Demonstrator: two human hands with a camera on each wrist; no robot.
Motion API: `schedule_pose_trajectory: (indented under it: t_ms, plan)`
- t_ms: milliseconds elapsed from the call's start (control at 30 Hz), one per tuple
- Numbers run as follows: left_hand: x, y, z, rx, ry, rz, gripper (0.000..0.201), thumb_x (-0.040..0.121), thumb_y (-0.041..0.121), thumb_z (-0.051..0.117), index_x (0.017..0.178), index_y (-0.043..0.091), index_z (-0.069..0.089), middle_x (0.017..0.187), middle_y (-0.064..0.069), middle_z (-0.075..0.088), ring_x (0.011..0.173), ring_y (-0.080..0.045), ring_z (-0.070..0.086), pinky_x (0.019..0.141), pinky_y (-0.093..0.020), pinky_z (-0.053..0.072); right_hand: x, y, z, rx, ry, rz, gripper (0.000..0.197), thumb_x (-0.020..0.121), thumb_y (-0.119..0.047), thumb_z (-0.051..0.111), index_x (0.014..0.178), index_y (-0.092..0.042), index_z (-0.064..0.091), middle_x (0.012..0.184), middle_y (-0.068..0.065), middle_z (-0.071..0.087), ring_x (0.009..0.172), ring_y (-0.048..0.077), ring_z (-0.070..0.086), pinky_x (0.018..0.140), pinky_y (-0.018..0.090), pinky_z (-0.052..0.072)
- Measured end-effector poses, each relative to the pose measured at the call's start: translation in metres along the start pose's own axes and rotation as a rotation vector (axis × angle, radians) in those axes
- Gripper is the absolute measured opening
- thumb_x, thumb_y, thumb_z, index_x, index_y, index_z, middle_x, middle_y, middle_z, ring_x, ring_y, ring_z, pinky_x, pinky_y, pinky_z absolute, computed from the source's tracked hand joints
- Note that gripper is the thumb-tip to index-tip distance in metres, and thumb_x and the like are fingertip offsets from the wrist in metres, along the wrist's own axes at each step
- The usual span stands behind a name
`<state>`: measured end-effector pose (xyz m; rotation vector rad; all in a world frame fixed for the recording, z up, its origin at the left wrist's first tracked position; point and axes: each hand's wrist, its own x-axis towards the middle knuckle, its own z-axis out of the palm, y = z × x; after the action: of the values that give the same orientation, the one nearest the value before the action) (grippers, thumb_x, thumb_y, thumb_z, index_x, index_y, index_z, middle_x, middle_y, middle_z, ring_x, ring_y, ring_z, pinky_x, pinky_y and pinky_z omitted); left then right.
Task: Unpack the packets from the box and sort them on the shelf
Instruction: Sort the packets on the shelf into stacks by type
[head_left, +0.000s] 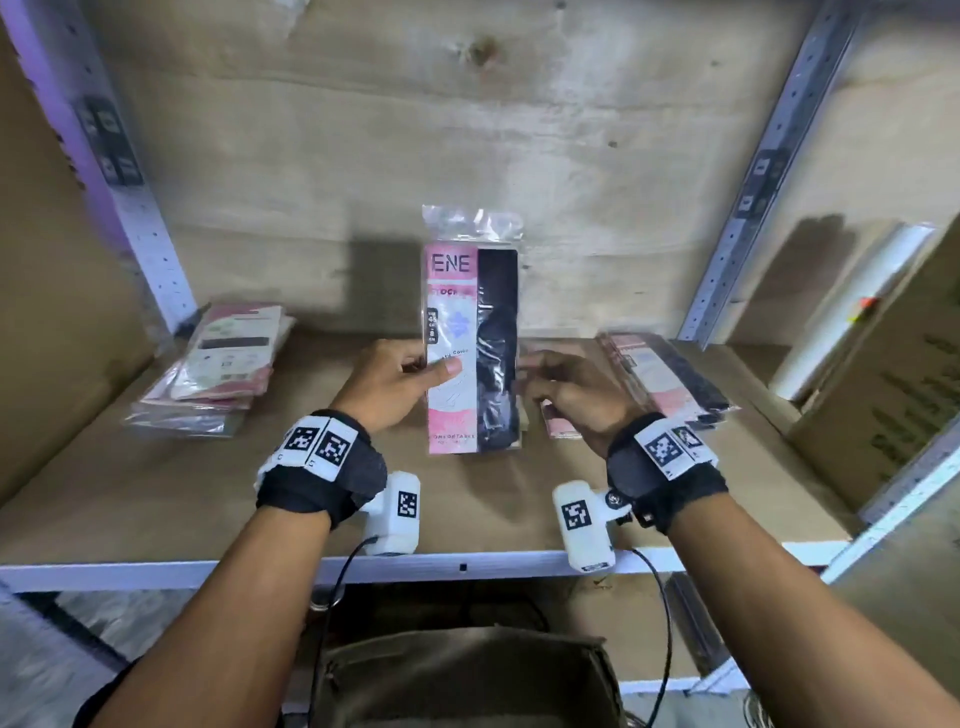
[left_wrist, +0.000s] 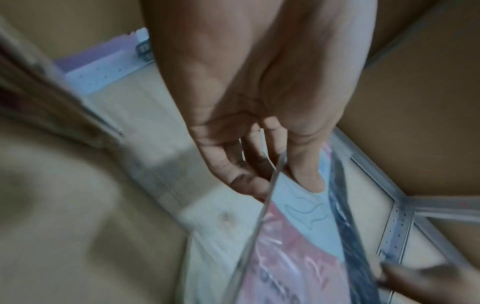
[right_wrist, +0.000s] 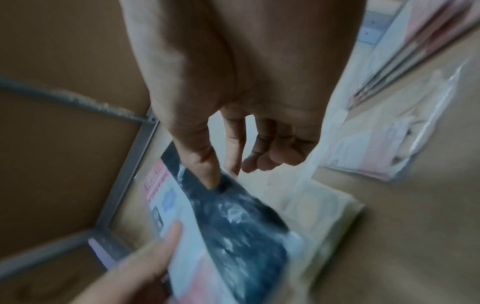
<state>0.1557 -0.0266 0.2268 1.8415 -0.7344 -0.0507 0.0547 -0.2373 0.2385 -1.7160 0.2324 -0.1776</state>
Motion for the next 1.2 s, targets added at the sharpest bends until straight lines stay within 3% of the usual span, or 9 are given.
schedule_pose_trajectory:
  t_ms: [67, 200, 400, 567, 700, 833, 933, 1100, 1200]
  plan:
    - [0.003, -0.004, 0.009, -0.123, -0.010, -0.061, 0.011, 0.089, 0.031, 0.070, 0.090, 0.022, 0.076, 0.087, 0.006, 0.077, 0.067, -0.005, 0.063, 0.061, -0.025, 0.049, 0.000, 0.013, 0.002, -0.066, -0.084, 0.011, 0.028, 0.086, -0.007, 0.073, 0.112, -0.002, 0.066, 0.089, 0.007, 0.071, 0.074, 0.019, 0.059, 0.062, 0.024, 0.046]
    - [0.008, -0.019, 0.022, -0.287, -0.018, -0.254, 0.024, 0.089, 0.029, 0.070, 0.106, 0.013, 0.074, 0.100, -0.010, 0.077, 0.080, -0.020, 0.063, 0.070, -0.032, 0.046, 0.007, 0.022, 0.006, 0.022, -0.177, 0.028, 0.031, 0.089, -0.002, 0.068, 0.118, 0.006, 0.063, 0.112, 0.020, 0.071, 0.090, 0.026, 0.071, 0.078, 0.030, 0.059]
    - [0.030, -0.033, 0.018, -0.462, 0.206, -0.367, 0.011, 0.086, 0.021, 0.074, 0.095, 0.018, 0.068, 0.082, 0.007, 0.077, 0.070, -0.006, 0.072, 0.053, -0.014, 0.052, 0.012, 0.033, 0.001, -0.052, -0.272, 0.151, 0.040, 0.091, -0.001, 0.065, 0.125, 0.015, 0.054, 0.125, 0.037, 0.059, 0.100, 0.039, 0.062, 0.094, 0.060, 0.047]
    - [0.040, -0.056, -0.010, -0.405, 0.411, -0.391, 0.050, 0.075, 0.039, 0.082, 0.117, 0.016, 0.064, 0.102, -0.005, 0.075, 0.092, -0.019, 0.071, 0.081, -0.031, 0.056, 0.013, 0.035, -0.015, -0.274, -0.417, 0.171, 0.041, 0.088, -0.015, 0.073, 0.126, -0.004, 0.062, 0.120, 0.014, 0.071, 0.110, 0.031, 0.068, 0.098, 0.042, 0.053]
    - [0.039, -0.064, -0.019, -0.147, 0.273, -0.287, 0.034, 0.076, 0.043, 0.080, 0.101, 0.021, 0.074, 0.079, 0.002, 0.077, 0.064, -0.006, 0.070, 0.061, -0.017, 0.052, 0.006, 0.037, -0.029, -0.290, -0.416, 0.218, 0.025, 0.083, -0.017, 0.078, 0.105, -0.020, 0.069, 0.111, 0.008, 0.075, 0.092, 0.018, 0.073, 0.078, 0.024, 0.059]
    - [0.034, -0.057, -0.011, -0.010, 0.195, -0.161, 0.030, 0.088, 0.043, 0.068, 0.071, 0.019, 0.068, 0.055, 0.013, 0.068, 0.046, 0.004, 0.057, 0.048, -0.007, 0.041, -0.002, 0.040, -0.042, -0.298, -0.335, 0.211, 0.024, 0.083, -0.014, 0.077, 0.103, -0.012, 0.064, 0.113, 0.017, 0.072, 0.090, 0.024, 0.070, 0.082, 0.031, 0.056]
    - [0.031, -0.054, -0.008, 0.041, 0.224, -0.107, 0.047, 0.088, 0.056, 0.059, 0.056, 0.022, 0.060, 0.051, 0.009, 0.062, 0.045, 0.000, 0.050, 0.053, -0.013, 0.039, -0.007, 0.037, -0.048, -0.291, -0.346, 0.199, 0.026, 0.092, -0.007, 0.065, 0.117, -0.005, 0.057, 0.119, 0.022, 0.067, 0.090, 0.020, 0.066, 0.074, 0.019, 0.055]
    - [0.028, -0.057, -0.008, 0.067, 0.216, -0.073, 0.044, 0.090, 0.053, 0.059, 0.066, 0.016, 0.065, 0.061, 0.001, 0.066, 0.056, -0.013, 0.057, 0.062, -0.029, 0.043, -0.015, 0.038, -0.057, -0.280, -0.330, 0.182, 0.041, 0.097, -0.004, 0.056, 0.138, 0.000, 0.050, 0.129, 0.022, 0.061, 0.111, 0.030, 0.061, 0.102, 0.043, 0.046]
    - [0.021, -0.054, -0.010, 0.099, 0.179, -0.080, 0.041, 0.094, 0.051, 0.053, 0.071, 0.019, 0.064, 0.052, 0.005, 0.061, 0.044, -0.009, 0.052, 0.049, -0.022, 0.042, -0.019, 0.036, -0.062, -0.274, -0.346, 0.165, 0.036, 0.097, -0.003, 0.056, 0.133, -0.006, 0.054, 0.130, 0.018, 0.061, 0.113, 0.027, 0.061, 0.100, 0.038, 0.050]
